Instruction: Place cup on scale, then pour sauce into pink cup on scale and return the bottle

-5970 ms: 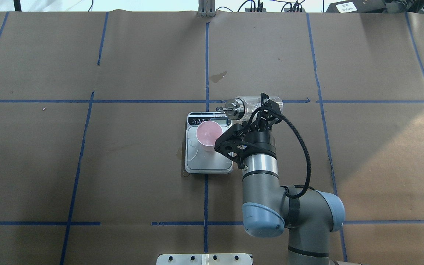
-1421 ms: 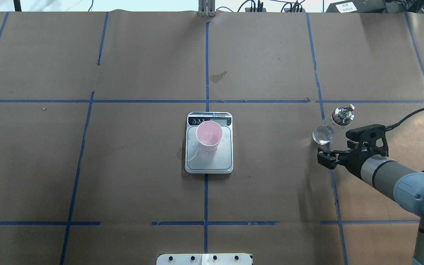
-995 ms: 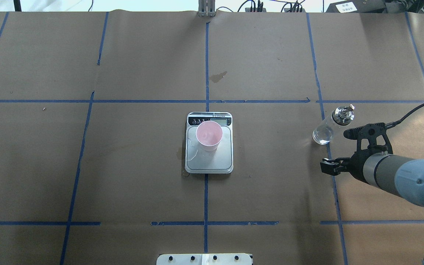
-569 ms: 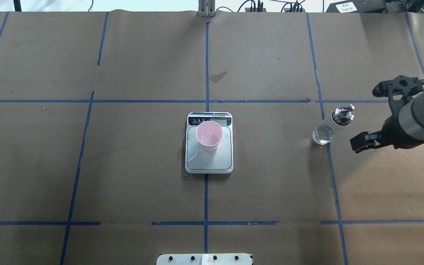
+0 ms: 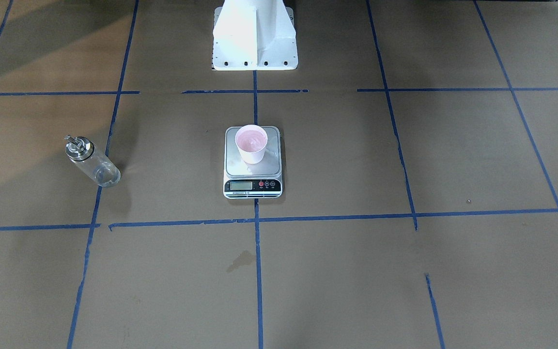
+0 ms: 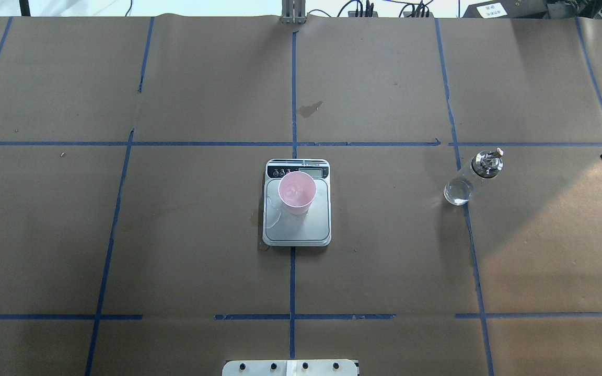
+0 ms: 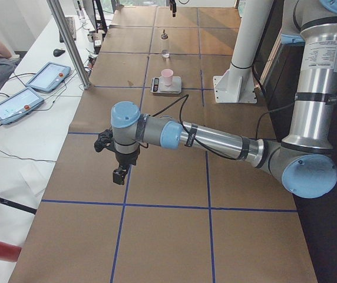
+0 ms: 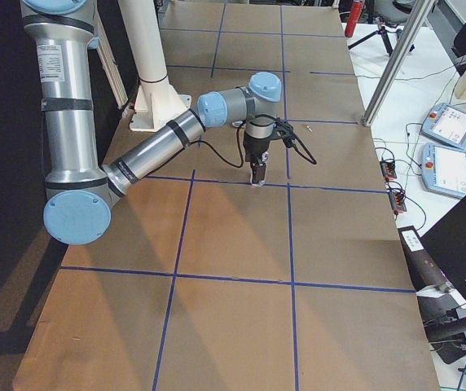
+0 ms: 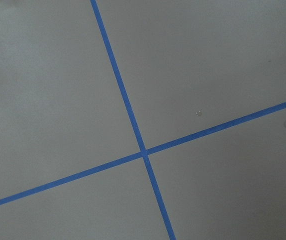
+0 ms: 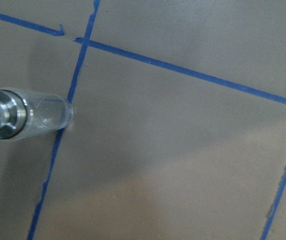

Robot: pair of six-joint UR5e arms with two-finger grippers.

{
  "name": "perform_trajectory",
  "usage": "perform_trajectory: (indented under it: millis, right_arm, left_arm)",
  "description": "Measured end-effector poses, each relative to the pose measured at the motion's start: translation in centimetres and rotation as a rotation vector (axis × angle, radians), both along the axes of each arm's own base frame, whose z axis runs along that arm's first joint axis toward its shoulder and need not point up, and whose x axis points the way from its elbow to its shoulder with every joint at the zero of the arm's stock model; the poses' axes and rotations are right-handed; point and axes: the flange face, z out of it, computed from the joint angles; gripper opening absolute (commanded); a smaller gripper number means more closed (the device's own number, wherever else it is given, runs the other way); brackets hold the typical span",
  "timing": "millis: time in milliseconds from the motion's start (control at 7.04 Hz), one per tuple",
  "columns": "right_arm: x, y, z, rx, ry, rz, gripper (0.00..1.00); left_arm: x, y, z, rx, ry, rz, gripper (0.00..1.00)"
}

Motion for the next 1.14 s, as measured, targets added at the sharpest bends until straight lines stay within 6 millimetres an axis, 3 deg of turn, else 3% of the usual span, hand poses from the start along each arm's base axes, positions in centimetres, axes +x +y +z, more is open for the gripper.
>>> perform_trajectory:
  millis: [142,284,569,853,1137]
  right_arm:
    - [4.1,-1.6,4.3,0.012,-0.012,-0.028,1.00]
    - [6.8,-2.6,7.9,-0.008,-0.012,-0.031,1.00]
    - [8.5,-3.9,14.0,-0.071,0.010,-0.025,1.00]
    - [9.3,-4.3,17.7,-0.077,0.017,0.032,1.00]
    - [11.1,-3.7,19.0,-0.090,0.001,0.093,1.00]
  left_arm:
    - [0.0,0.1,0.2,-0.004,0.000,0.000,1.00]
    - [0.0,0.2,0.4,-0.008,0.000,0.001,1.00]
    - [-0.1,0.6,1.5,-0.024,-0.003,0.004,1.00]
    - [-0.2,2.0,3.6,-0.058,-0.009,0.005,1.00]
    - [-0.2,2.5,4.6,-0.079,-0.011,0.006,1.00]
